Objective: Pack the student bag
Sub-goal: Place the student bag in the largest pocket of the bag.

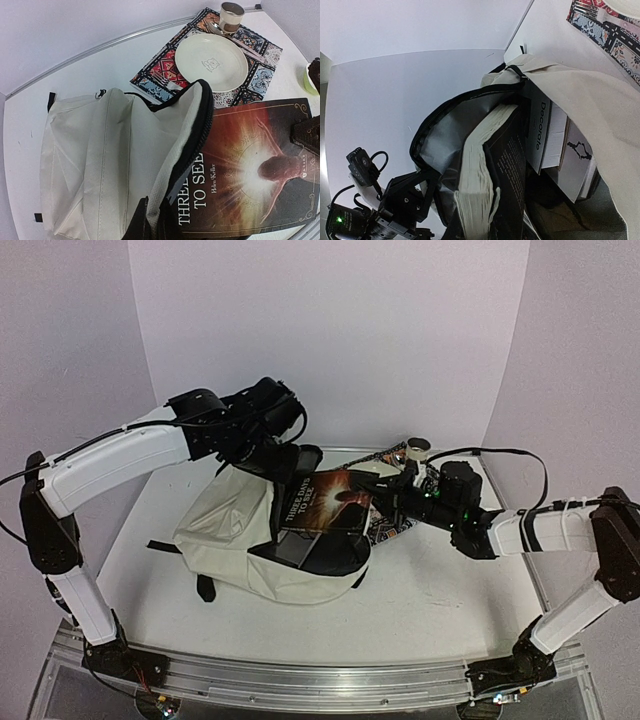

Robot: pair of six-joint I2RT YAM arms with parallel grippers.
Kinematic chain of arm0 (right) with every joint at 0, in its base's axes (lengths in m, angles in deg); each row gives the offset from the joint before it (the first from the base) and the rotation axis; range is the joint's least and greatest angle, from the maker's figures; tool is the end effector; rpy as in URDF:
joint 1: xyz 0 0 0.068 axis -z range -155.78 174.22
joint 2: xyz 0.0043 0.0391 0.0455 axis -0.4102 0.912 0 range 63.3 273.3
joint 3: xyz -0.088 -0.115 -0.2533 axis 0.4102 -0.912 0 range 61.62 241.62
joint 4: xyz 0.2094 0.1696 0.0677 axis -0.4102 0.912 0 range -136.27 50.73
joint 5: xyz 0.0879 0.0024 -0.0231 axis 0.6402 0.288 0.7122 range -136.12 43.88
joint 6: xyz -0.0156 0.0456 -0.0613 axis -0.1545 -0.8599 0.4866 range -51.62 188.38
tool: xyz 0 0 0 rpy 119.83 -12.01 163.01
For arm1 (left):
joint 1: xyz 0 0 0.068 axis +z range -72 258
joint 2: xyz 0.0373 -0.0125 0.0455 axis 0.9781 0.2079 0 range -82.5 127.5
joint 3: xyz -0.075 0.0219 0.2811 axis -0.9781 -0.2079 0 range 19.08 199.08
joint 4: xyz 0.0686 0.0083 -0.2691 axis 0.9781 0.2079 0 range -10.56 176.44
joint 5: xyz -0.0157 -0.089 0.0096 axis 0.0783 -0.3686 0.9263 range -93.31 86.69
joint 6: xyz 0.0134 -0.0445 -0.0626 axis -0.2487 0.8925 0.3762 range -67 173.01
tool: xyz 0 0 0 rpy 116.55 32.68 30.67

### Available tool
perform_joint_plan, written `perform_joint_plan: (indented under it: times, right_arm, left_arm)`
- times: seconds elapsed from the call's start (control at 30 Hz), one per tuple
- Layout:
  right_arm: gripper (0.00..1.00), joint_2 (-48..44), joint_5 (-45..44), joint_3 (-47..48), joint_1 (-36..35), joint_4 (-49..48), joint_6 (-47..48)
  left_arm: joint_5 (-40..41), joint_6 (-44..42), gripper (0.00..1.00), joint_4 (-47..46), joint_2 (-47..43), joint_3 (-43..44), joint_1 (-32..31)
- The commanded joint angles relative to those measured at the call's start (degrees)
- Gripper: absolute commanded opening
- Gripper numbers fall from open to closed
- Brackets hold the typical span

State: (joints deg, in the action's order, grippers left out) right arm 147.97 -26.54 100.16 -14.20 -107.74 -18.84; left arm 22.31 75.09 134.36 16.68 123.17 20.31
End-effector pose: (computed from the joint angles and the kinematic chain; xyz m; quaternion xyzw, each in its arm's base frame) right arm 0.2609 0.2354 0.2844 0.1237 0.6000 0.7442 0.2662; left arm 0.2422 -0.3291 0.3729 0.2080 0.8956 -0.0540 0.3895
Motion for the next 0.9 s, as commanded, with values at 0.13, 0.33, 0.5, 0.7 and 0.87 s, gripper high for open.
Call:
perform_joint_plan:
  times: [0.13,0.33,0.5,0.7,0.87]
  right_arm:
    - [0.0,4.38,-1.25,6.67,-2.5,-9.43,1.41]
    - [0.0,14.03,-6.57,11.73,-5.46,-10.52,3.11]
    - [0.0,21.07,-11.23,18.63,-8.42,-9.96,4.81]
    - [0.0,28.11,-18.52,26.92,-12.59,-5.75,7.82]
    - [0.0,32.86,-23.86,33.5,-16.06,-0.86,13.58]
  left_arm:
    - [-5.22,0.63,0.0,-5.05,-2.65,2.31,-0.2]
    - [-7.67,1.17,0.0,-5.67,-5.05,1.57,-0.23]
    - [-12.23,2.09,0.0,-6.95,-7.83,-2.03,-0.23]
    - [-13.99,4.23,0.0,-10.1,-12.88,-7.71,-0.26]
    - [-14.42,5.18,0.0,-11.46,-15.31,-11.41,-0.23]
